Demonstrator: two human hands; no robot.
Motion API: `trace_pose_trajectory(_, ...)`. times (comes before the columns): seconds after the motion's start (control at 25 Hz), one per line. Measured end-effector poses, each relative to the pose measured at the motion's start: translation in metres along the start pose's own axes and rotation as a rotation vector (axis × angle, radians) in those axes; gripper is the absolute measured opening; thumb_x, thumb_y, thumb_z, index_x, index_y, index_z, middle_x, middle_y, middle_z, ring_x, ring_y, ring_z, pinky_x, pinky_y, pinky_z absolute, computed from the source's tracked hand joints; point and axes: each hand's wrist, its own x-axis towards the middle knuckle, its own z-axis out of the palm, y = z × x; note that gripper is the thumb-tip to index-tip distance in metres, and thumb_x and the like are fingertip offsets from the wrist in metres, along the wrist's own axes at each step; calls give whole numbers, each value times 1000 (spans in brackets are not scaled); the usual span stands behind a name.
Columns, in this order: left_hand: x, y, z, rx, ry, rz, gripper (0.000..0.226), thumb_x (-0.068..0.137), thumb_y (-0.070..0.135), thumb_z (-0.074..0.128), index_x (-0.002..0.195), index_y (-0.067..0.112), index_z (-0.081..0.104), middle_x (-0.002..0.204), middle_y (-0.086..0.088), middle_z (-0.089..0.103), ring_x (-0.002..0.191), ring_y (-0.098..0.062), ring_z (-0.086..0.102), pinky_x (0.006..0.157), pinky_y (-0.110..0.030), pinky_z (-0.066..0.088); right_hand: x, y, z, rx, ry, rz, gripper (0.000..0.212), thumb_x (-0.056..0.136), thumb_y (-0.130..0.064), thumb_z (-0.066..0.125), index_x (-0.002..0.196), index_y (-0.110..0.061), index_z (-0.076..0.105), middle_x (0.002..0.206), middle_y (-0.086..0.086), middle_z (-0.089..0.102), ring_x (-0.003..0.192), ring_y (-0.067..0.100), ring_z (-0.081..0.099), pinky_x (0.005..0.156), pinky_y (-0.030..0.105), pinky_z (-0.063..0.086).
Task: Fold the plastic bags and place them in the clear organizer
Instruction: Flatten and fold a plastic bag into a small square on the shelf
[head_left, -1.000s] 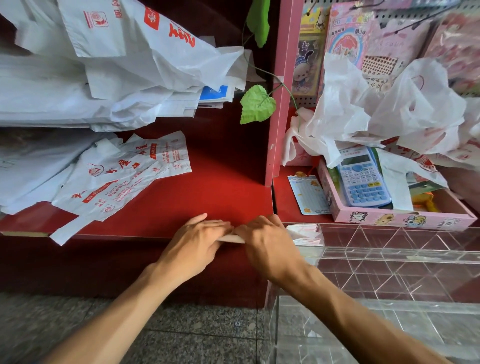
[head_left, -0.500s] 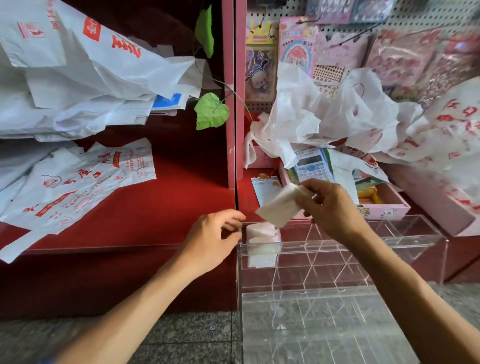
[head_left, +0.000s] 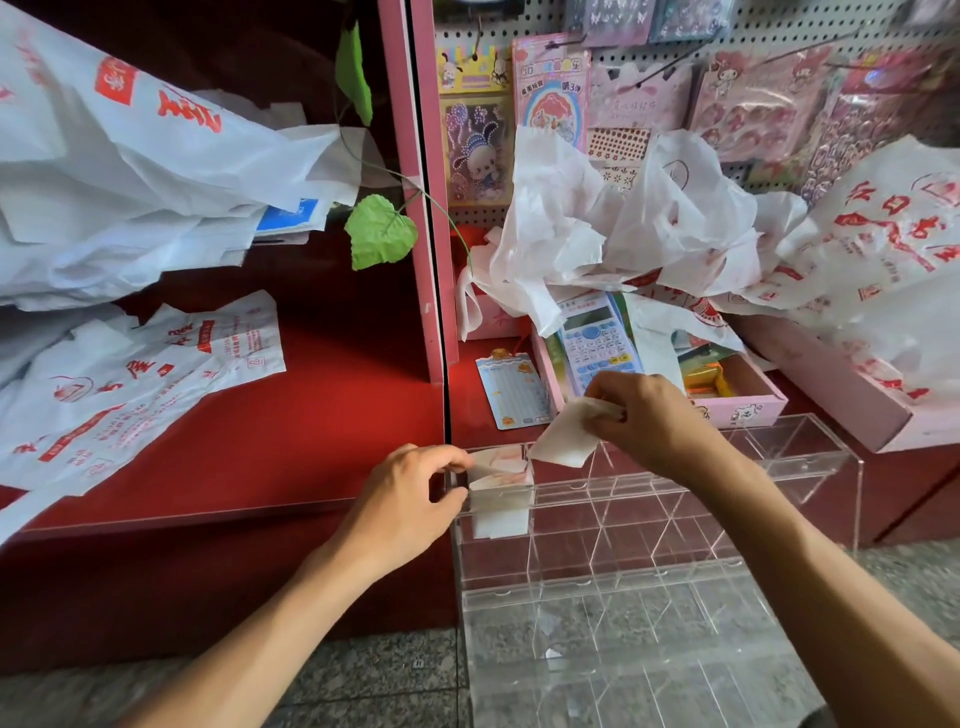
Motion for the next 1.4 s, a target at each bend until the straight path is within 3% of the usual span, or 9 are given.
trace_pose_trajectory(0.16,-2,-2,0,-3,-7,8,29,85,21,69,110,37,69,104,24,65,102,2,55,93,-27,48,-1,5,-5,-32,-55,-11,20,85,-8,68,85,-24,56,75,-8,54,68,17,49,54,20,33)
trace_pose_trajectory(0.32,-1,1,0,10,-15,19,29,85,21,69,109,37,69,100,30,60,102,1,54,91,-28,49,-1,4,1,-22,-63,-4,14,90,-12,65,100,-20,57,83,-5,59,69,15,55,56,22,38)
trace_pose_trajectory(0.44,0,0,1,1,-12,11,29,84,22,71,108,36,69,101,28,61,102,0,55,91,-29,48,-1,6,8,-32,2,-17,11,91,-15,65,94,-18,54,80,-4,58,71,20,57,59,29,40)
trace_pose_trajectory(0.56,-1,0,1,19,-3,19,28,84,22,71,110,33,69,105,24,62,104,0,53,93,-25,46,-1,7,18,-66,22,-25,9,87,-17,72,89,-15,64,79,-5,58,73,17,56,63,28,39)
trace_pose_trajectory(0.76,-2,-1,2,37,-5,34,26,85,23,70,109,32,69,109,22,63,104,1,50,93,-20,41,3,8,32,-172,54,-70,11,85,-21,74,91,-12,70,91,-1,61,78,20,57,66,37,51)
trace_pose_trajectory(0.88,-2,-3,3,43,-13,43,26,85,24,69,111,30,69,112,21,64,105,0,50,92,-20,42,3,7,37,-195,55,-85,9,85,-21,72,90,-14,69,90,-1,60,77,17,52,63,32,45)
trace_pose_trajectory(1.0,-3,-4,4,41,-7,65,25,85,22,69,109,28,70,112,20,64,103,0,50,92,-18,42,3,7,43,-236,60,-53,9,86,-24,70,89,-18,65,88,-4,60,76,18,56,63,35,50)
trace_pose_trajectory(1.2,-4,-3,5,70,3,102,21,85,20,70,106,25,71,111,20,61,102,-2,51,91,0,23,3,5,50,-297,49,-5,11,87,-27,67,91,-19,61,89,-2,64,74,20,60,64,35,53)
trace_pose_trajectory(1.4,-6,-4,6,75,18,114,22,86,21,69,108,23,71,114,18,59,101,1,46,91,-1,24,2,-4,42,-292,-10,33,22,82,-31,75,95,-22,61,88,-8,59,76,15,56,65,30,49)
